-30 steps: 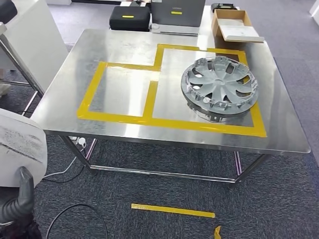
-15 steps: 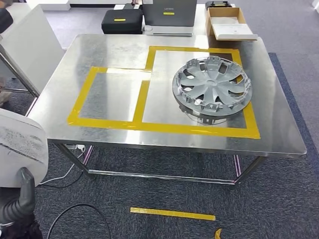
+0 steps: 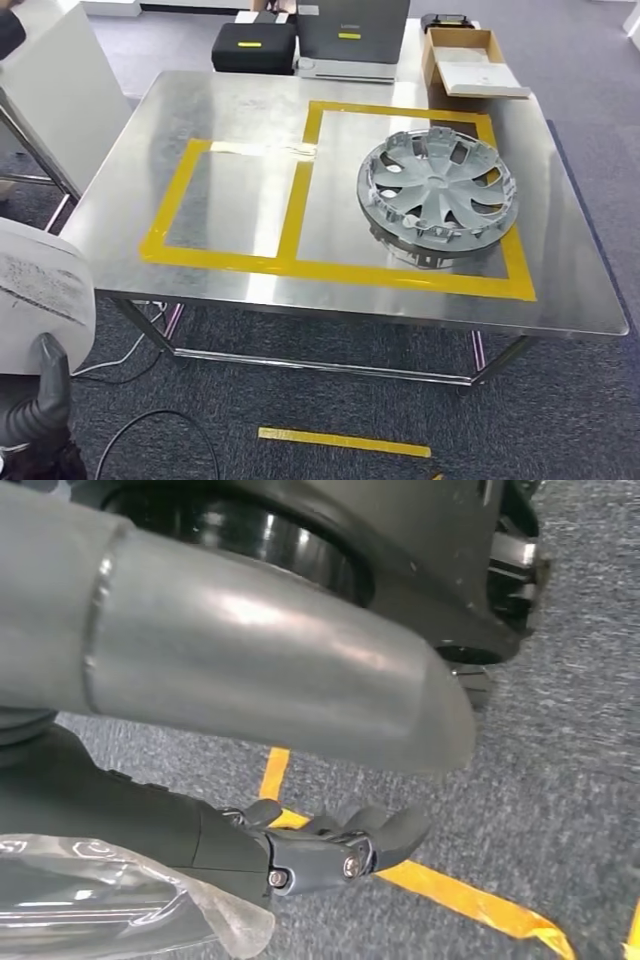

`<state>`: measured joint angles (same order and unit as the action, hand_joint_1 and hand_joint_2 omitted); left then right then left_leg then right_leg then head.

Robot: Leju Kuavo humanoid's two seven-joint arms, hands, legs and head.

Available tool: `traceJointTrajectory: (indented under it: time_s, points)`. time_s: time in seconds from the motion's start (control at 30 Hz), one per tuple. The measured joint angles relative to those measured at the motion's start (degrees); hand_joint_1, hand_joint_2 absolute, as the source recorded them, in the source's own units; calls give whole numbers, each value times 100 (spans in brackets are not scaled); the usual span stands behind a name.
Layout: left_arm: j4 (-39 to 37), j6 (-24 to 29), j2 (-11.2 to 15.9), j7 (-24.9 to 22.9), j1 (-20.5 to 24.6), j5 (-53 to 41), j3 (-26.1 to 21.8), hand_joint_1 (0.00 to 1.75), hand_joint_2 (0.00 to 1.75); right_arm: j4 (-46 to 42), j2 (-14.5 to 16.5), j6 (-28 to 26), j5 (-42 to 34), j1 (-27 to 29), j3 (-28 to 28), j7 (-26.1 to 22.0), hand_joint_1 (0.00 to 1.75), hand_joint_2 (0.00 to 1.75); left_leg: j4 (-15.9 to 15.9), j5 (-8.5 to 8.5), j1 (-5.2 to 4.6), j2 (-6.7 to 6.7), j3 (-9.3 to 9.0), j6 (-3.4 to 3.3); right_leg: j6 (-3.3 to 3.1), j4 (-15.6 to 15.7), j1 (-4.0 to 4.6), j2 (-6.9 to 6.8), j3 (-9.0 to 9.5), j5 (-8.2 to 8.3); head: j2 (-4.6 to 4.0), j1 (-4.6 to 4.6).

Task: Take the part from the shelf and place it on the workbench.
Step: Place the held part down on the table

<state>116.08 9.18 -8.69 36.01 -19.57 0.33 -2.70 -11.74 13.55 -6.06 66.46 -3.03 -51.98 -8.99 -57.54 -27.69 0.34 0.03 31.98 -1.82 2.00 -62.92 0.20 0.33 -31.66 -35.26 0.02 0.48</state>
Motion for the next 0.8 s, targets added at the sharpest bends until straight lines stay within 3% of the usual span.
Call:
traceJointTrajectory:
  time_s: [0.07,0.1,0.13,0.2,0.27,0.3,0.4,0.47,0.5,0.57,0.6,0.63,0.67,0.73,0.8]
  points:
    - [-1,0,-1,0,0,0,14,175,175,0,0,-2,-2,6,0,5,0,0,4,-34,4,3,-25,-16,50,-788,-25,-4,-495,-264,0,22]
    - [-3,0,-1,0,-3,0,20,175,175,0,0,-8,-4,13,-1,13,0,0,3,-59,4,1,-47,-19,67,-1020,-33,-4,-685,-259,0,25]
    - [-5,0,-1,-1,-3,-1,26,175,175,0,0,-16,-7,17,-1,23,0,0,2,-90,6,-1,-82,-16,79,-1041,-39,-6,-775,-132,0,29]
    - [-12,0,-1,-1,-3,-6,39,175,175,-1,0,-34,-11,21,-2,48,0,0,1,-172,12,-5,-198,6,88,-400,-57,-18,-601,413,0,32]
    - [-15,0,1,-2,8,-16,62,175,175,0,0,-40,-9,17,-2,75,0,0,-8,-263,-5,-8,-277,61,58,273,-53,-31,-307,739,0,32]
    - [-16,2,1,-3,17,-21,75,175,175,1,0,-38,-6,14,-2,91,0,0,-11,-293,-13,-10,-289,91,25,418,-45,-32,-225,759,0,30]
    - [-17,14,6,-6,43,-39,110,175,175,1,-1,-26,6,17,-3,127,0,0,-3,-342,-5,-13,-318,175,-103,462,-28,-23,-152,700,1,20]
    - [-18,27,19,-5,65,-47,121,175,175,0,-2,-9,13,15,-4,132,0,0,-235,-490,5,-13,-246,231,-181,504,-48,-24,-88,682,1,-11]
    - [-20,35,28,-5,75,-49,124,175,175,0,-2,3,15,12,-4,132,0,0,-534,-635,11,-13,-107,257,-215,522,-59,-26,-49,667,1,-30]
    - [-31,52,45,-5,83,-51,131,175,175,0,-2,24,16,11,-4,129,0,0,-1330,-928,19,-13,337,285,-253,525,-50,-28,-1,622,0,-50]
    - [-36,58,51,-5,82,-52,134,175,175,0,-3,34,16,16,-4,127,0,0,-1612,-970,21,-12,524,286,-259,525,-42,-25,26,598,0,-50]
    - [-40,63,57,-5,82,-52,136,175,175,0,-4,43,15,21,-4,126,0,0,-1693,-890,20,-13,621,276,-260,524,-33,-17,59,571,0,-51]
    - [-42,66,61,-6,82,-52,137,175,175,0,-5,51,15,25,-4,125,0,0,-1555,-700,17,-13,611,255,-258,525,-25,-7,100,544,0,-51]
    - [-43,68,66,-6,84,-52,142,175,175,1,-6,61,14,28,-4,122,0,0,-854,-206,-5,-12,369,184,-244,527,-13,10,179,480,0,-49]
    - [-45,68,66,-5,88,-52,157,175,175,1,-5,66,15,22,-4,121,0,0,-287,3,-40,-11,143,124,-197,527,2,17,213,424,0,-42]
